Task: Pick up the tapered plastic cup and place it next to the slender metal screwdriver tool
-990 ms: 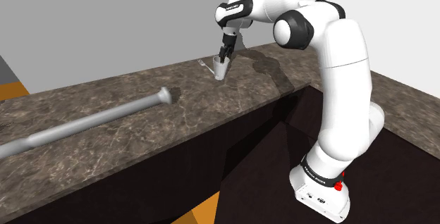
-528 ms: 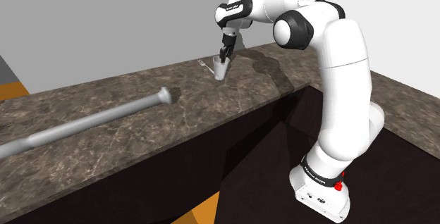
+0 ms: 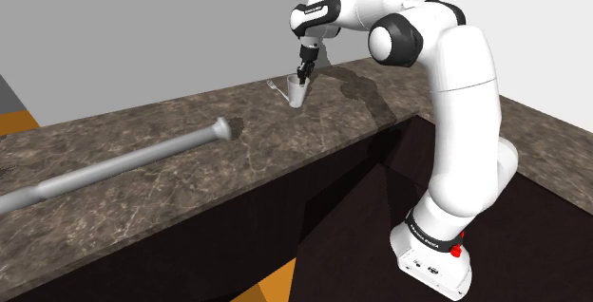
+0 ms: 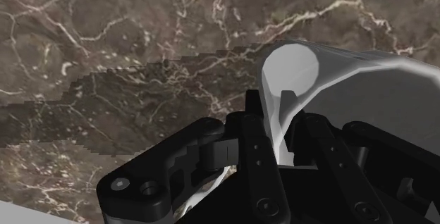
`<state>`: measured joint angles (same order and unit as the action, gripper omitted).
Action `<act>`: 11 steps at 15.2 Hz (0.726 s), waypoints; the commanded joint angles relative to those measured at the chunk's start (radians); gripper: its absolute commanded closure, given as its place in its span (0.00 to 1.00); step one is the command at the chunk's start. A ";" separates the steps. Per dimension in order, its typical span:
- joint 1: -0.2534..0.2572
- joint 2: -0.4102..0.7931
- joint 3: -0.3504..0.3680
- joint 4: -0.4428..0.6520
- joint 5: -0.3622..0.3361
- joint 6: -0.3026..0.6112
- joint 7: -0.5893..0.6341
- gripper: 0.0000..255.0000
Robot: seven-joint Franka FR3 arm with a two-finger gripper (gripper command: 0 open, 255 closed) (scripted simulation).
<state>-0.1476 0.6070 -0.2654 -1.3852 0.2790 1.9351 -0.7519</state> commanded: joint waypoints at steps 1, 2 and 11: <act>0.000 0.002 0.001 0.000 0.000 -0.001 0.000 1.00; 0.000 -0.002 0.000 0.007 -0.002 -0.012 0.002 1.00; -0.004 -0.028 -0.006 0.086 -0.014 -0.115 0.020 1.00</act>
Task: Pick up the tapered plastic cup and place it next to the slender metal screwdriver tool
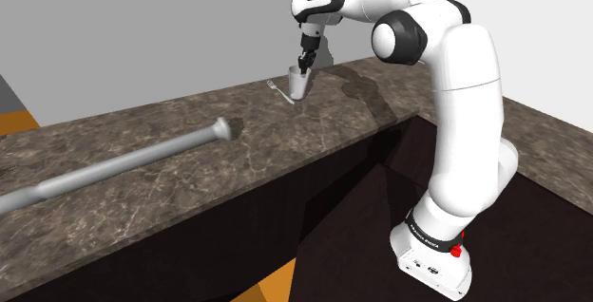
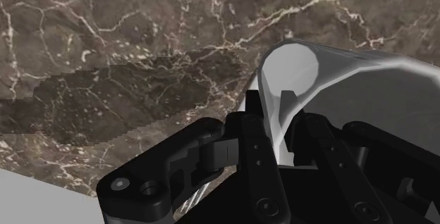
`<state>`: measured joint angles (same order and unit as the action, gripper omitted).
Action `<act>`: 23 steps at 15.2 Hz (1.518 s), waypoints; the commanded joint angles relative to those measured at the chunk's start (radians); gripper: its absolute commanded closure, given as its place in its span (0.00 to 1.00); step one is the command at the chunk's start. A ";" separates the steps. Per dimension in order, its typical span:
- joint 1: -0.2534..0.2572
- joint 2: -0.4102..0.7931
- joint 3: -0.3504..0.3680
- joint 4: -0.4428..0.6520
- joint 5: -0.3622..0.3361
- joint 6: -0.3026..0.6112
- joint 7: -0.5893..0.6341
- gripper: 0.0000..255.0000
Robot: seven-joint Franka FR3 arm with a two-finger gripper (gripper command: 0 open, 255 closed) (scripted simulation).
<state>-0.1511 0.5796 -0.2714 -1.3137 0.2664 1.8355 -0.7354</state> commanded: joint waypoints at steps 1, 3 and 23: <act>-0.001 -0.003 -0.001 0.026 -0.002 -0.028 0.006 1.00; -0.003 -0.005 -0.002 0.048 -0.004 -0.052 0.010 1.00; -0.051 0.052 0.002 0.416 0.001 -0.357 0.053 1.00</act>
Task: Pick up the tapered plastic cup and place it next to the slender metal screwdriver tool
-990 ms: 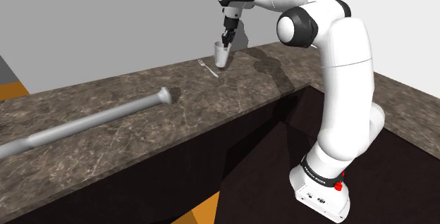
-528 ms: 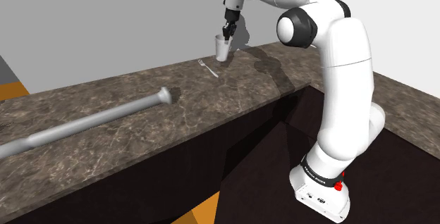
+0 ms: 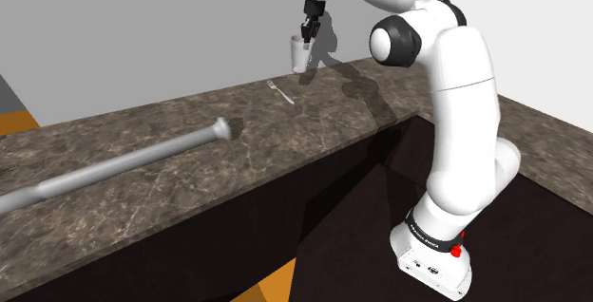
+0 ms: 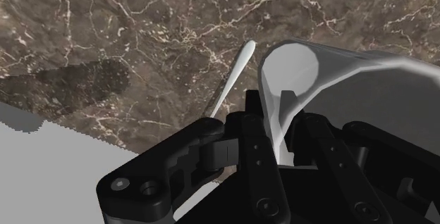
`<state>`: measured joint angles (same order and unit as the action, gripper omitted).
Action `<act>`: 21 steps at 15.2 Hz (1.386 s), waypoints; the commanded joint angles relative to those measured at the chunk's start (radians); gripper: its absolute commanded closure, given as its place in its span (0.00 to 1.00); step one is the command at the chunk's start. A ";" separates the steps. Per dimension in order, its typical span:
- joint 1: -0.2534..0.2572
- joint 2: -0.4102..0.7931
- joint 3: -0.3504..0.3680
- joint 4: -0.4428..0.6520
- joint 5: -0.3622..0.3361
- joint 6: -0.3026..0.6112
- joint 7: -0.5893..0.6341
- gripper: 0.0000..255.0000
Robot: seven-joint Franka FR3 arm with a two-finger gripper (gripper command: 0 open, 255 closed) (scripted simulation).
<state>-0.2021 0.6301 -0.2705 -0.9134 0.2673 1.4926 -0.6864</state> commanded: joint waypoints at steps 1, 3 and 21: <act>-0.005 0.012 0.002 0.047 0.002 -0.034 0.008 1.00; -0.018 0.038 0.005 0.121 0.007 -0.080 0.015 1.00; 0.303 -0.406 0.054 -0.528 -0.105 0.166 0.284 1.00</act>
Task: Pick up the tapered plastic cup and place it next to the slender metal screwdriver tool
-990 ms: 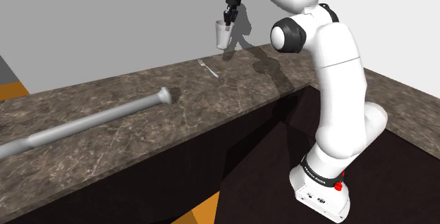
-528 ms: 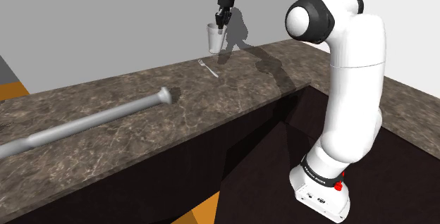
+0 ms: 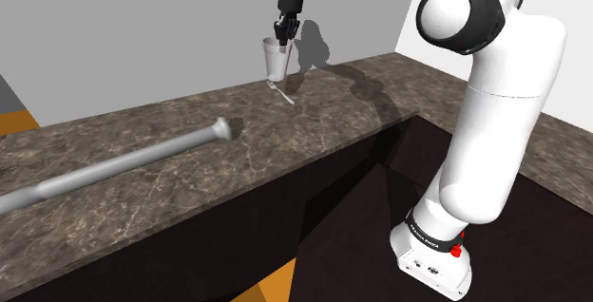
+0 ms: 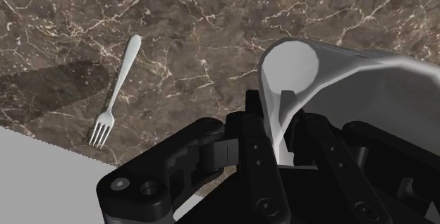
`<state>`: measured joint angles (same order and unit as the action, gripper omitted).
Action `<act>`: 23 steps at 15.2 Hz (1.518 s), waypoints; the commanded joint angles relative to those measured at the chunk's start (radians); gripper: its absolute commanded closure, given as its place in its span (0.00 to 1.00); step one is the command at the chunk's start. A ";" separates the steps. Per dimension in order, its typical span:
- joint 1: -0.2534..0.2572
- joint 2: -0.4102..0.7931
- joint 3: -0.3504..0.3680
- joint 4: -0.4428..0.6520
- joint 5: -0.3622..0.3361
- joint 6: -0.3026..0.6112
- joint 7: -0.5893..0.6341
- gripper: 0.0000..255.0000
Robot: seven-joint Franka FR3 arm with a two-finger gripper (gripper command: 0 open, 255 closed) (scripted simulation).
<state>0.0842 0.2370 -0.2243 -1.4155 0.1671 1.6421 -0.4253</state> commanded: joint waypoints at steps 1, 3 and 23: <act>0.032 -0.029 0.016 -0.048 -0.010 0.026 0.045 1.00; 0.062 -0.058 0.033 -0.087 -0.019 0.042 0.089 1.00; 0.324 -0.118 0.231 -0.171 -0.067 0.120 0.546 1.00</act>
<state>0.3968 0.1217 -0.0025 -1.5864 0.1020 1.7612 0.0985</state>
